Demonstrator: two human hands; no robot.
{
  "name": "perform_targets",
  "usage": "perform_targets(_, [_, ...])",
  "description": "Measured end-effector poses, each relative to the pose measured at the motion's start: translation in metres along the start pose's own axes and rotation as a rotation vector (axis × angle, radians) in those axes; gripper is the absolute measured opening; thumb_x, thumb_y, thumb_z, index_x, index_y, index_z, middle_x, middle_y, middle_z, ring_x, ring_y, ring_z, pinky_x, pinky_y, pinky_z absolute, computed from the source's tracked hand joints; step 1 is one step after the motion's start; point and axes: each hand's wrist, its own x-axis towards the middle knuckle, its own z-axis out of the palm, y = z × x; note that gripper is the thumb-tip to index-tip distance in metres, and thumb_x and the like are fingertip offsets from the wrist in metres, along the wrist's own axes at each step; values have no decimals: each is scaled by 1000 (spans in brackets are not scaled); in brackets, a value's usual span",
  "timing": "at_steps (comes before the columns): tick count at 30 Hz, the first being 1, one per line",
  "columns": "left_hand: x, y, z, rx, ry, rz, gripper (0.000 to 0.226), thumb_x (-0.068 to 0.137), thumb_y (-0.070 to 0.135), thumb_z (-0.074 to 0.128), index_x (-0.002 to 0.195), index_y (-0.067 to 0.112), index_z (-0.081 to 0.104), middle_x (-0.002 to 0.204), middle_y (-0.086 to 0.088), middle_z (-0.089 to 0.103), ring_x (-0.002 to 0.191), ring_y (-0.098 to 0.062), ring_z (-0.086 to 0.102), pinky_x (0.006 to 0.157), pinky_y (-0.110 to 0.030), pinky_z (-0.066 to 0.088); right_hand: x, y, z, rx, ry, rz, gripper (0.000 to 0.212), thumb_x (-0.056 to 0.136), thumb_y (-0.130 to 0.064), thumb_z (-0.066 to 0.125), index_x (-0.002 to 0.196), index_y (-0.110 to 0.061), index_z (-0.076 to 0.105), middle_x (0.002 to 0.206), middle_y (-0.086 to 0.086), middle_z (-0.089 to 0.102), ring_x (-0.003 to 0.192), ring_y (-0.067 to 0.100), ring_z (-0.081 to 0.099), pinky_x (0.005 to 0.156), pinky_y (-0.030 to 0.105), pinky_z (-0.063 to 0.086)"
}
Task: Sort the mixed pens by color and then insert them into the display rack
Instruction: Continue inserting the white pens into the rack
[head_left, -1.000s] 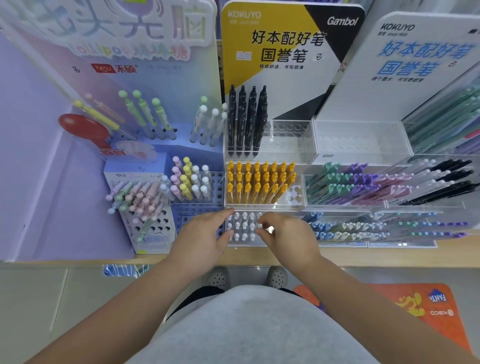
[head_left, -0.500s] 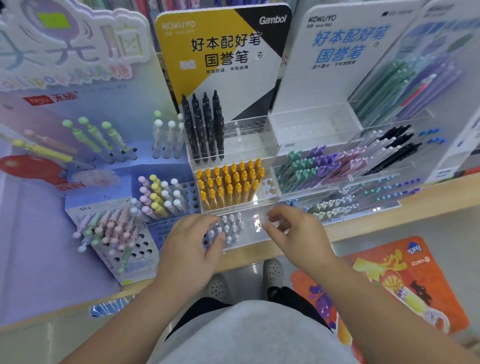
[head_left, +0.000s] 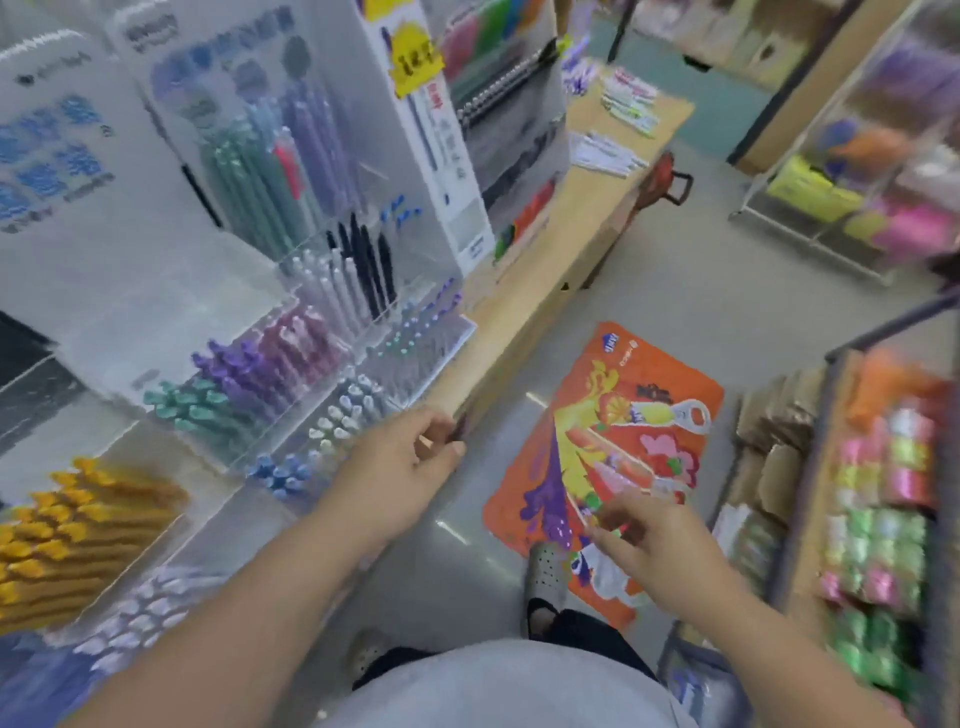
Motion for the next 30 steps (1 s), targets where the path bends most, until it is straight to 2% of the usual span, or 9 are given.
perform_targets(5, [66,57,75,8,-87,43,15,82,41,67,95,34,68,86,8,69,81,-11,65,77,-28,52,5,83,-42,130,41,108,17,83,-32,78,82,-40,63,75,-23,65,72,1,60,63,23,50])
perform_targets(7, [88,76,109,41,-92,28,7,84,35,71,88,36,66,80,9,69,76,-4,64,74,-21,50,22,118,-67,196,65,145,20,84,-30,77,79,-41,61,74,-22,67,73,0,62,66,22,51])
perform_targets(9, [105,92,142,89,-108,1,12,88,21,73,89,32,67,78,8,69,73,1,61,67,-12,44,43,151,-96,256,106,158,18,84,-27,76,80,-38,63,75,-19,67,77,-4,61,66,12,45])
perform_targets(12, [125,109,176,152,-165,-39,7,90,24,71,93,29,68,86,8,71,80,1,62,71,-13,46,81,189,-144,309,145,175,8,85,-26,76,87,-27,69,80,-18,67,77,-9,59,64,6,41])
perform_targets(17, [164,127,205,218,-199,-163,7,88,28,73,89,33,69,83,15,71,81,6,61,72,-13,47,159,216,-231,436,252,127,7,84,-24,78,87,-22,71,80,-12,70,74,-3,64,66,10,44])
perform_targets(22, [246,153,240,217,-276,-270,2,90,34,69,91,34,68,85,15,71,81,-2,64,73,-21,49,236,241,-295,580,311,130,7,86,-26,76,90,-23,73,78,-7,72,73,8,68,65,17,48])
perform_targets(24, [294,170,257,193,-291,-259,1,90,33,69,90,34,68,85,18,70,83,-2,64,78,-25,52,262,259,-311,582,300,159,5,86,-25,77,89,-24,73,79,-9,72,73,6,67,67,21,50])
perform_targets(28, [414,221,296,136,-352,-157,3,92,28,68,91,31,68,90,13,70,85,8,59,71,-8,45,315,306,-339,538,275,280,6,85,-25,77,82,-26,72,80,-11,72,73,6,65,70,29,54])
perform_targets(30, [485,256,313,89,-403,-101,8,93,27,68,88,34,66,89,12,69,83,8,59,69,-8,44,341,327,-355,536,281,359,10,84,-19,79,80,-25,72,78,-10,72,68,3,65,68,25,54])
